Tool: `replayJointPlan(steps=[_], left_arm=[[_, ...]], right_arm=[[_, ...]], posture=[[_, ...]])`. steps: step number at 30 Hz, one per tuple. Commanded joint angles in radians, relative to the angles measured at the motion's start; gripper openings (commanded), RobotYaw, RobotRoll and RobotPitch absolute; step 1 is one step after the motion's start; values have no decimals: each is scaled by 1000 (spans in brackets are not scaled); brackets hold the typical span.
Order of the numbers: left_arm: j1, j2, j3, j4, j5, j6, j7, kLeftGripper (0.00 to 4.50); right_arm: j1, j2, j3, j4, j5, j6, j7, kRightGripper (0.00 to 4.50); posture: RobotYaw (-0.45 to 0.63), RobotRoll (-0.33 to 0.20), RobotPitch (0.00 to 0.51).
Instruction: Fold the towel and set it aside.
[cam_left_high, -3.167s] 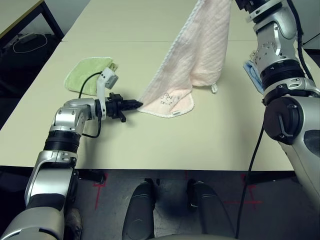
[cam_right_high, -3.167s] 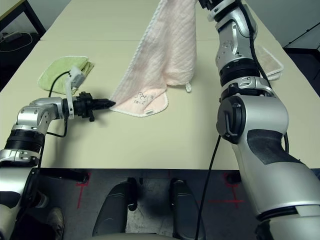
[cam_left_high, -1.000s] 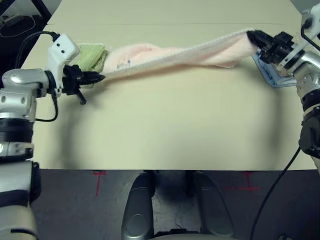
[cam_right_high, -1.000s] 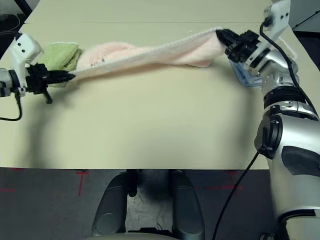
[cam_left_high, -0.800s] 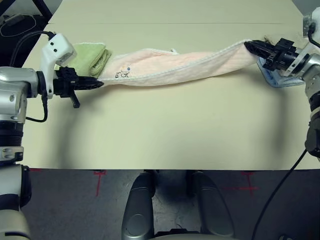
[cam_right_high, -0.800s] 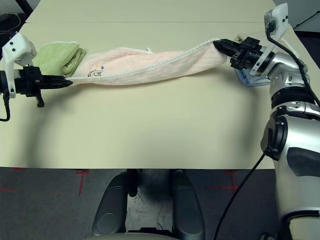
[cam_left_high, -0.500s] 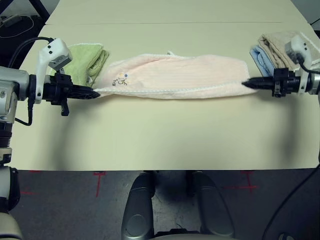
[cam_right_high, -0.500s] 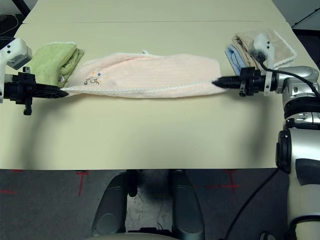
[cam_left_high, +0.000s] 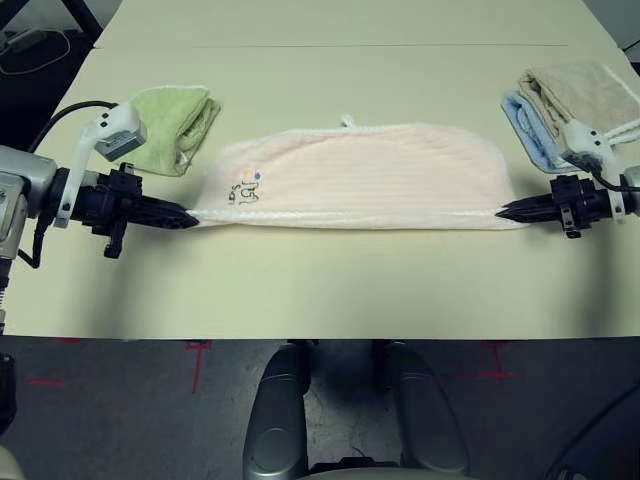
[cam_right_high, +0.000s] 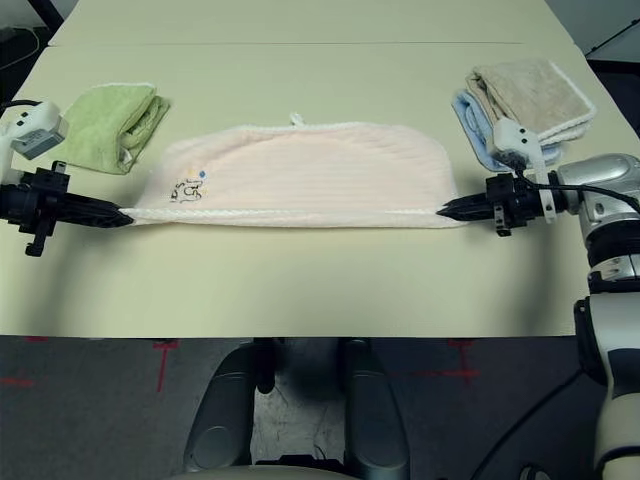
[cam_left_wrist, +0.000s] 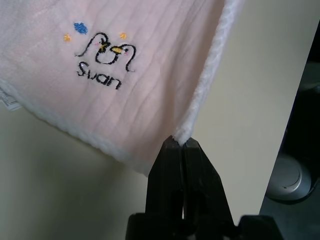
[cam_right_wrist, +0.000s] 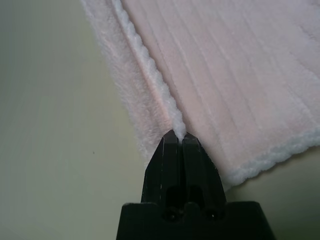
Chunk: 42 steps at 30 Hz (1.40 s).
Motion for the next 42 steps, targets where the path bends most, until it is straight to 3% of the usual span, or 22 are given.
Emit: replayJointPlan(steps=[1,5,10,20,28,42], left_arm=[[10,54,-32,38,-1,-20,-6,46],[-7,43,-41,80,22,-54,-6,46],[-53,-7,-45,173,84,-122,15,46],[-184,-129,-36,326,181,-245,100,46],[-304,-253,-26,459,245,-336,205,46],[-452,-338,-25,685,338,-461,270,46]], right_arm=[[29,-59,43,-23,36,21,3,0],[31,-78,69,-54,80,35,3,0],[-32,2,-91,17,103,56,-54,0],[-81,54,-199,65,52,45,-143,0],[-83,73,-219,84,-8,19,-210,0],[-105,120,-239,165,-82,-72,-429,0]], posture=[[4,0,294],[3,0,292],[0,0,289],[11,0,282],[14,0,278],[3,0,272]])
